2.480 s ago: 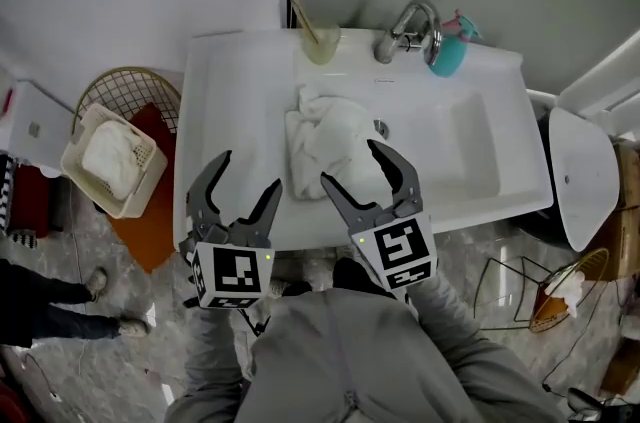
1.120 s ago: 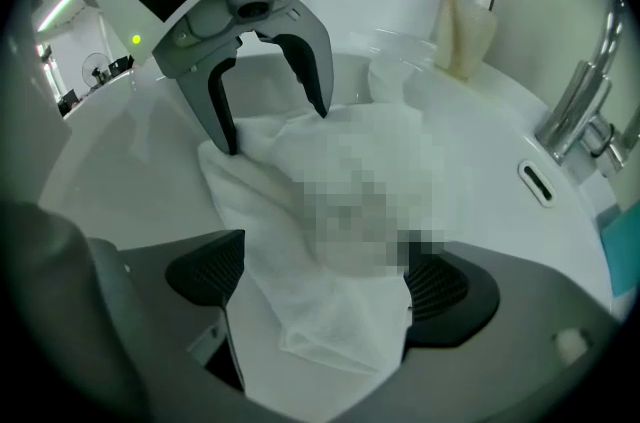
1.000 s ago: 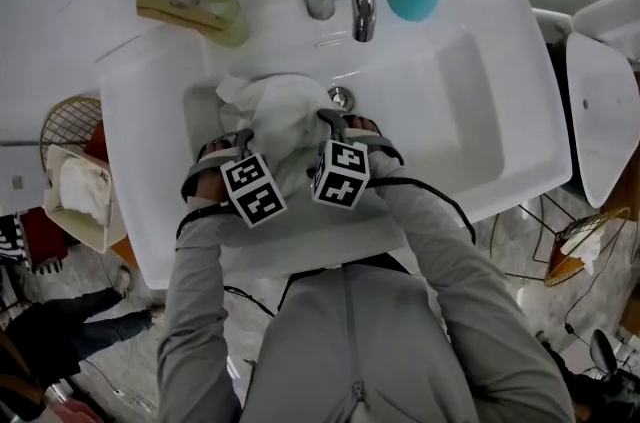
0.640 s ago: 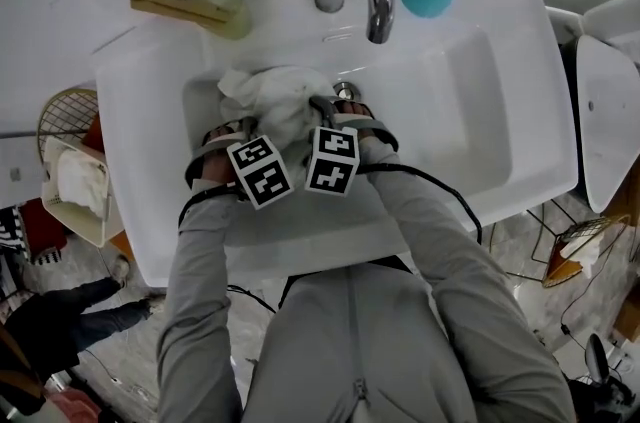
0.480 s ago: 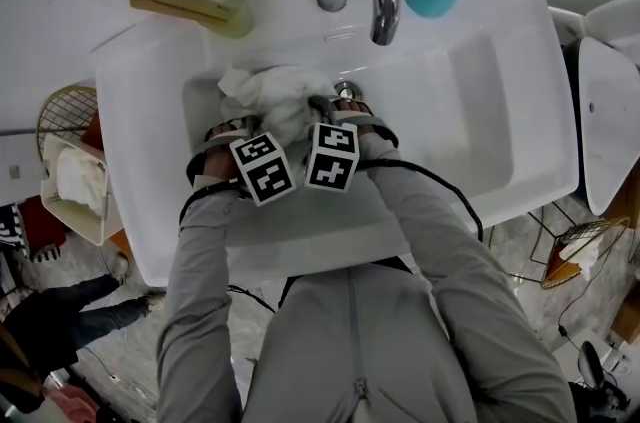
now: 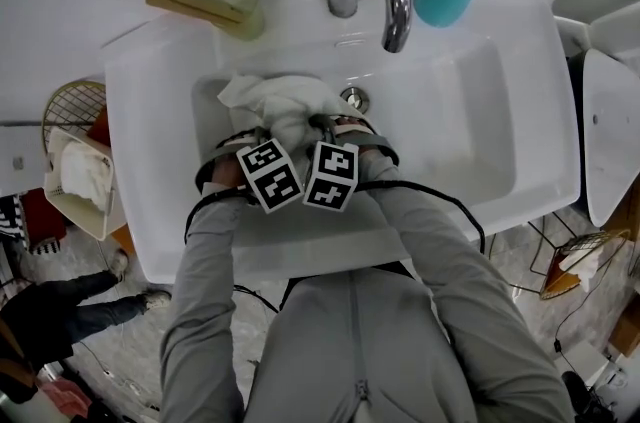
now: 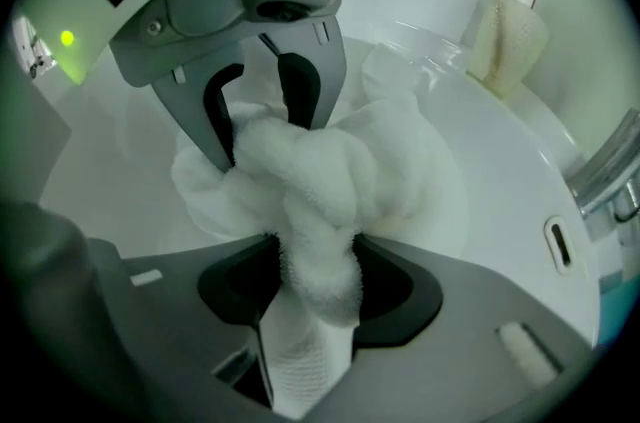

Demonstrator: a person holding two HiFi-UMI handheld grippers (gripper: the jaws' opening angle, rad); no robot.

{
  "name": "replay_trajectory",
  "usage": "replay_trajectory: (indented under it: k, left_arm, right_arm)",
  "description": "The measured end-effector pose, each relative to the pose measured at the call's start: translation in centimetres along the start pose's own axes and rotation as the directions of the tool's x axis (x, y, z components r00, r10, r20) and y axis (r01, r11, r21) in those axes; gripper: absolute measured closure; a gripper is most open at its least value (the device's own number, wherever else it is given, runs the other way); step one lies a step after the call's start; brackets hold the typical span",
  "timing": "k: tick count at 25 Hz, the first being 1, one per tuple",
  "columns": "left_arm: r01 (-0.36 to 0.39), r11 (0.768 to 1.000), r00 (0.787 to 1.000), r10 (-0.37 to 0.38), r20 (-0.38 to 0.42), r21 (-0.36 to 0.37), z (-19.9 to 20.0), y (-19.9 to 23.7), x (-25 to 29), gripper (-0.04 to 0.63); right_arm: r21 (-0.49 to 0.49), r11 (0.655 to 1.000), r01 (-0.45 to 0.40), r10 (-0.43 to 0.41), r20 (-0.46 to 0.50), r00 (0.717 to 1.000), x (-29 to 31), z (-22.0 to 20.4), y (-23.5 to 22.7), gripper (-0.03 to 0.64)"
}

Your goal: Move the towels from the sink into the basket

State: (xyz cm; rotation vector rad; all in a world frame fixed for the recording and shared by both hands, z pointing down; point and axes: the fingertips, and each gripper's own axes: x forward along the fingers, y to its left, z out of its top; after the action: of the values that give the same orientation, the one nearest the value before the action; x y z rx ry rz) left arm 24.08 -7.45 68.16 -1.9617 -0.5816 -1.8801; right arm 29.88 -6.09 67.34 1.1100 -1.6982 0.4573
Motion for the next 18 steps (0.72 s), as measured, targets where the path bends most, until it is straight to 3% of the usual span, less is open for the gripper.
replay_trajectory:
  k: [2,5,12,18]
  left_arm:
    - [-0.042,0.999,0.999,0.043,0.017,-0.034,0.0,0.3,-0.3,0.362]
    - [-0.093,0.994,0.995,0.095,0.033,-0.064,0.0,0.7,-0.9,0.391]
    - [-0.195,0.971,0.974,0.208,0.092,-0.137,0.2,1.9,-3.7,0.403]
    - [-0.287,0.937,0.936,0.318,0.152,-0.197,0.6,2.8,-7.9,0.403]
  right_arm:
    - [0.009,1.0,0.027,-0.027,0.015,1.0,-0.2,0.2,-0.1,0.434]
    - [0.053,0.997,0.053,-0.055,0.056,0.997,-0.8,0.6,-0.4,0.456]
    - [0.138,0.981,0.139,-0.161,0.159,0.974,-3.7,2.8,-2.0,0.462]
    - [0.168,0.958,0.233,-0.268,0.224,0.937,-7.6,4.8,-3.9,0.462]
